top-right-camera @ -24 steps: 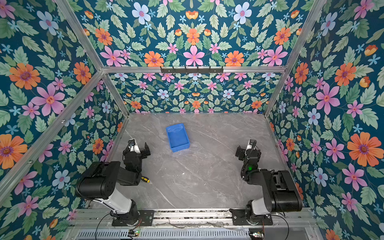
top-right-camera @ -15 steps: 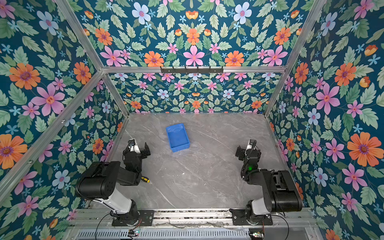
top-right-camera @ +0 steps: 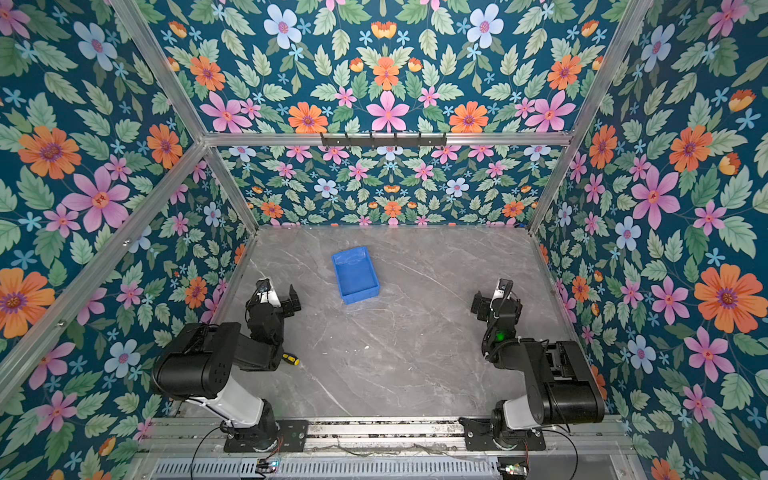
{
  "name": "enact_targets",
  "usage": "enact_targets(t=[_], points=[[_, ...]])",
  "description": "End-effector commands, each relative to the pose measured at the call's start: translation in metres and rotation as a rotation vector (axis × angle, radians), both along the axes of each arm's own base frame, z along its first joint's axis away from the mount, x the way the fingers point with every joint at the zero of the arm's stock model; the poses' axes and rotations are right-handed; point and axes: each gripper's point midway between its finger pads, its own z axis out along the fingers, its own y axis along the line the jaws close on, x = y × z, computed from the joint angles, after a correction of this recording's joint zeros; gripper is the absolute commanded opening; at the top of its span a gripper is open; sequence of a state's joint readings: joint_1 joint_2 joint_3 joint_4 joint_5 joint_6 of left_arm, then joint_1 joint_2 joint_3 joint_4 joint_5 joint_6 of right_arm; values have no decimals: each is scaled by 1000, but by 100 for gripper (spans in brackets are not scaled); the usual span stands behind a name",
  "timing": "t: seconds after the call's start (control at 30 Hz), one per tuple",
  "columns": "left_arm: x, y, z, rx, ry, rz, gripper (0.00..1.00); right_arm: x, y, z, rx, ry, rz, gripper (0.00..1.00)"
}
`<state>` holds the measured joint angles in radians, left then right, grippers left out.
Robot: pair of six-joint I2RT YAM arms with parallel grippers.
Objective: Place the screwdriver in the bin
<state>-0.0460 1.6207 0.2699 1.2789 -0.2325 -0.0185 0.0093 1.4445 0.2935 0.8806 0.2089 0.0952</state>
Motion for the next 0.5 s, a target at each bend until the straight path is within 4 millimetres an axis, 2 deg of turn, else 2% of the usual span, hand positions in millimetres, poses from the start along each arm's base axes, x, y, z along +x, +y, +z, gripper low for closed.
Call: enact_targets(t=[0.0, 0.17, 0.33, 0.47], points=[[1, 0, 3, 3, -12, -5, 100, 3, 1, 8, -5, -33, 6, 99], [-1, 5, 8, 2, -22, 35, 100, 1, 6, 17, -14, -50, 37, 99], [-5, 11, 27, 7, -1, 104, 100, -9, 15, 39, -10, -51, 87, 99], [-15, 17, 38, -85, 45, 170, 100, -14, 27, 59, -27, -70, 150, 99]])
